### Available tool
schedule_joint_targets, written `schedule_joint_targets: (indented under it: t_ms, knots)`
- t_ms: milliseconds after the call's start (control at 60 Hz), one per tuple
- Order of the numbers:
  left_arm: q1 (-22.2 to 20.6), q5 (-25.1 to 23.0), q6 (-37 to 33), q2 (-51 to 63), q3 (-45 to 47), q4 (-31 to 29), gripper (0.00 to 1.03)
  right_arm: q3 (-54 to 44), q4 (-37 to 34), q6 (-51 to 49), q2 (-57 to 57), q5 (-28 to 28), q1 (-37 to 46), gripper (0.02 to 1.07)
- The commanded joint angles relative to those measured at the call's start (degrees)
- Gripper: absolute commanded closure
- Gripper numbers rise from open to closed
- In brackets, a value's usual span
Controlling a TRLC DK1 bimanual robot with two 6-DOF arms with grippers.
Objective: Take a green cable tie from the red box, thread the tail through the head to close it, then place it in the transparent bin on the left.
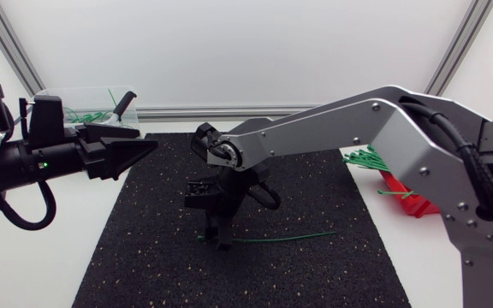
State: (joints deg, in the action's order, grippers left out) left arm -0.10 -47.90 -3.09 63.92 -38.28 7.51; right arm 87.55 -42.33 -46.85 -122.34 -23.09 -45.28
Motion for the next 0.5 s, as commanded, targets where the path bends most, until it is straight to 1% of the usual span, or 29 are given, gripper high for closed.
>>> schedule_joint_targets:
  t_ms: [0, 150, 250, 383, 483]
  knots:
    - [0.4, -0.4, -0.5, 0.4, -0.2, 0.5, 0.07, 0.6, -1.0, 1.9, 4.9, 0.2, 0.3, 1.01]
    - [0.8, -0.7, -0.5, -0.5, -0.2, 0.3, 0.07, 2.4, -1.9, 5.5, 12.6, -1.3, 2.6, 1.01]
    - [1.9, -1.2, -0.2, -2.0, 0.2, 0.8, 0.05, 3.6, -2.0, 8.3, 16.4, -2.4, 4.5, 1.01]
    - [2.9, -1.2, 1.3, -4.9, 1.5, 3.6, 0.04, 5.1, -2.0, 12.1, 22.0, -6.5, 8.5, 1.01]
    - [2.6, -1.2, 1.4, -7.4, 2.3, 4.5, 0.04, 5.2, -1.7, 15.2, 25.8, -11.4, 12.6, 1.01]
